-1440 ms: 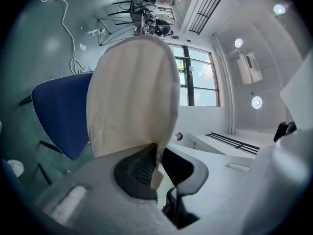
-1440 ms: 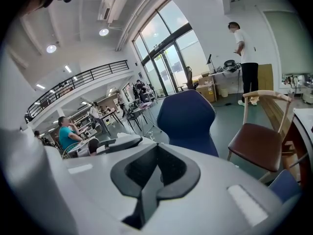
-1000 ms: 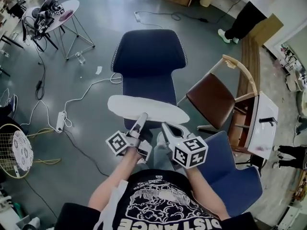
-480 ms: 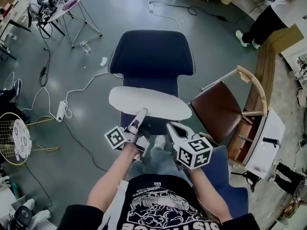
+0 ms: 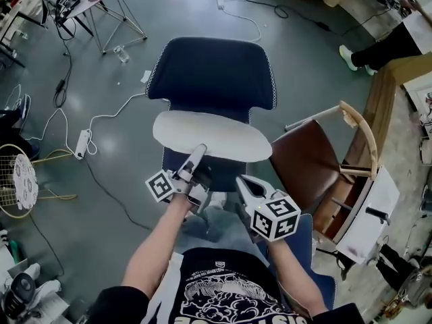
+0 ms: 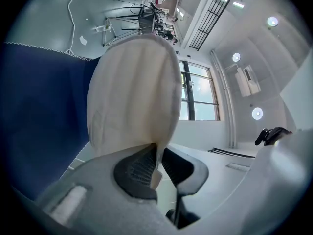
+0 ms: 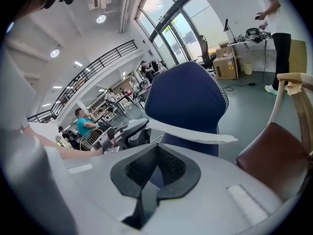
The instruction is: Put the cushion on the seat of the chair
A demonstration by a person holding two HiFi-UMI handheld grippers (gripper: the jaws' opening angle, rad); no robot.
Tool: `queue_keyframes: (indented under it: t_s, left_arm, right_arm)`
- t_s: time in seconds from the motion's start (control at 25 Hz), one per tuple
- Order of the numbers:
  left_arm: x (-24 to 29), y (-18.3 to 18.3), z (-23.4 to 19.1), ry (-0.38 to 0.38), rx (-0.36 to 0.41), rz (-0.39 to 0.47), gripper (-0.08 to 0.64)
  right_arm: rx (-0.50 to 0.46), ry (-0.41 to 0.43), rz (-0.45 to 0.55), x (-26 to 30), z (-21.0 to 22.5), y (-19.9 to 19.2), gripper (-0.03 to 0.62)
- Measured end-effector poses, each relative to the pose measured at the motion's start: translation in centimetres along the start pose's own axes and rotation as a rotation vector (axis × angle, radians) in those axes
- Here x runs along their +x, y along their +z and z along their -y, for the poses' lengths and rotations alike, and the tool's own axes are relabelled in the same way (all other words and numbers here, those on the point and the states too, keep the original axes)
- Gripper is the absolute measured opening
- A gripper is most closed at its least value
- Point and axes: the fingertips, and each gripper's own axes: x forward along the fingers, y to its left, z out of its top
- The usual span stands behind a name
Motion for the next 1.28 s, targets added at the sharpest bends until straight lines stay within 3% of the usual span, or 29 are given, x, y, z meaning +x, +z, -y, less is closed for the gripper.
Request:
queue_keyframes:
  t_s: [0.56, 1.04, 1.28]
  left_arm:
    - [-5.4, 1.0, -6.2, 0.101, -0.08, 0.049, 0.038]
    - [-10.6, 0.3, -10.2, 0.201, -0.059, -0.114, 0.04]
    - [-14.9, 0.8, -15.7, 0.397, -0.015, -0.094, 0.046]
  right_arm:
    - [-0.019, 0.032, -0.09, 2.0, 0.2, -3.1, -0.003]
    - [-0.012, -0.006, -0.036, 3.7, -4.3, -5.6, -0.003]
    - [0.016, -0.036, -0.043, 3.6, -4.8, -9.4, -0.003]
